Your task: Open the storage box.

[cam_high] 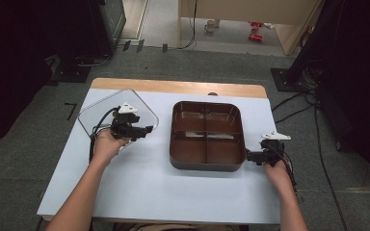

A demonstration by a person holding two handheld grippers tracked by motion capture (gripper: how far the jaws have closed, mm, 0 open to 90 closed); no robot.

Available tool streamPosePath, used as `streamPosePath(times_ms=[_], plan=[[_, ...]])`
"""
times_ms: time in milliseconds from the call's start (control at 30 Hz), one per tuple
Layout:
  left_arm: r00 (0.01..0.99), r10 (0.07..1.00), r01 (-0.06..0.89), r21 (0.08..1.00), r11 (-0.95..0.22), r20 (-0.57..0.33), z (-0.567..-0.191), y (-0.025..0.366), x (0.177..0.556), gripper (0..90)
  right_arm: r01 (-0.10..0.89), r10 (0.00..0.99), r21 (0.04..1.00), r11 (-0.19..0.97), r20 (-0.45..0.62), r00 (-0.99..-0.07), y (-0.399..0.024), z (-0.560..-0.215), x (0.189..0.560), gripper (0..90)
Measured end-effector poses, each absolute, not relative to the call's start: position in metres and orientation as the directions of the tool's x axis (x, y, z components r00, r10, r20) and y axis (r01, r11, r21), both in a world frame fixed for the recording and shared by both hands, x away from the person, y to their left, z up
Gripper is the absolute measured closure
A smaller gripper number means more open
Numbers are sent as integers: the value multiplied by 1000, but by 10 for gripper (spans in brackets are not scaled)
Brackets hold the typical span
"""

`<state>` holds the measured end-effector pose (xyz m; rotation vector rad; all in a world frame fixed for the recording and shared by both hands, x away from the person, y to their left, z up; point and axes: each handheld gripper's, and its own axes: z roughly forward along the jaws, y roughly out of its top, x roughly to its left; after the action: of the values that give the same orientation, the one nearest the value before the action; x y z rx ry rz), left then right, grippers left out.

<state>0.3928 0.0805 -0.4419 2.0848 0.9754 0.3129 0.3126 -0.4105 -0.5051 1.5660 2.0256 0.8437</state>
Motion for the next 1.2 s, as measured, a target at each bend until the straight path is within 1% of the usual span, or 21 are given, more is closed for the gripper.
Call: streamPosePath(times_ms=[267, 367, 633, 733, 833, 900, 967, 1067, 1133, 1200], plan=[[723, 686, 508, 736, -448, -81, -456, 60, 376, 252, 695, 965, 698, 172, 21, -261, -410, -505, 313, 0], [737, 670, 510, 722, -469, -86, -461, 55, 371, 251, 695, 965, 698, 172, 22, -260, -410, -505, 313, 0], [790, 610, 463, 710, -530, -60, -469, 40, 357, 251, 696, 965, 698, 172, 21, -260, -410, -505, 313, 0], [799, 598, 470, 690, -551, -67, -475, 35, 356, 252, 696, 965, 698, 172, 22, -260, -410, -505, 313, 0], [812, 582, 460, 666, -587, -48, -481, 30, 356, 251, 695, 965, 698, 172, 21, -261, -410, -505, 313, 0], [811, 582, 469, 651, -597, -50, -485, 28, 356, 253, 696, 965, 697, 172, 22, -260, -410, -505, 313, 0], [815, 579, 454, 655, -604, -31, -487, 27, 356, 261, 696, 965, 697, 172, 22, -261, -411, -505, 313, 0], [820, 572, 444, 660, -606, -26, -488, 28, 355, 258, 696, 965, 697, 172, 22, -260, -410, -505, 313, 0], [829, 560, 419, 667, -616, -4, -490, 28, 353, 248, 696, 965, 697, 172, 22, -260, -410, -505, 313, 0], [830, 557, 413, 677, -609, -6, -491, 29, 353, 246, 696, 965, 697, 172, 22, -260, -410, -505, 313, 0]])
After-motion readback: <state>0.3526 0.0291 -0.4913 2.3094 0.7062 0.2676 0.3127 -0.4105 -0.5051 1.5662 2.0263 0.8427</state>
